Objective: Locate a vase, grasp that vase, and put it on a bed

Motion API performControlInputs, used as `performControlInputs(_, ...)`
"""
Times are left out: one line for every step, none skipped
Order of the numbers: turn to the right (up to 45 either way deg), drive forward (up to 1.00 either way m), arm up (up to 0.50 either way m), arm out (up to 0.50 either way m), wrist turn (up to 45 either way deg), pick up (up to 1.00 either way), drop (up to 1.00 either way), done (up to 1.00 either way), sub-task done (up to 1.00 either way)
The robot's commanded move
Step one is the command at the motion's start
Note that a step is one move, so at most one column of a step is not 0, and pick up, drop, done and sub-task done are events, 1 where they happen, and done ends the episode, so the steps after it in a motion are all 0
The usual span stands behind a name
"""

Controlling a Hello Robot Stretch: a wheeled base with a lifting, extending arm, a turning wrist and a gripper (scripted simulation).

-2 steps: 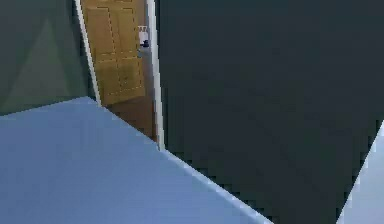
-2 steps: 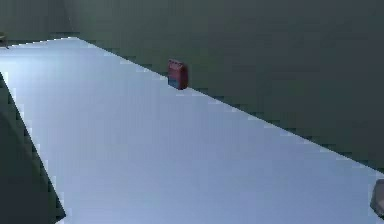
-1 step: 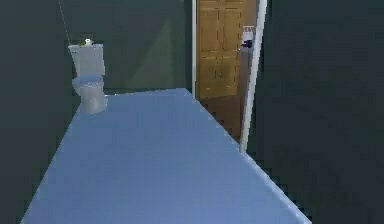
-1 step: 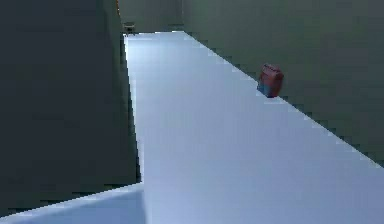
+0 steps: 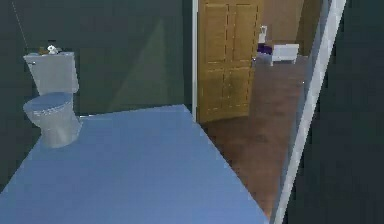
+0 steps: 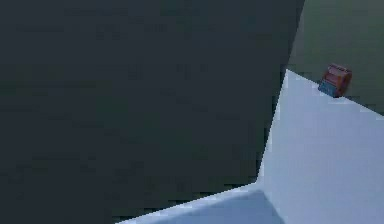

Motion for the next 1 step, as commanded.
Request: performControlInputs(0.0,1.00,0.00,0.00,0.0,0.00,0.00,0.00,0.00)
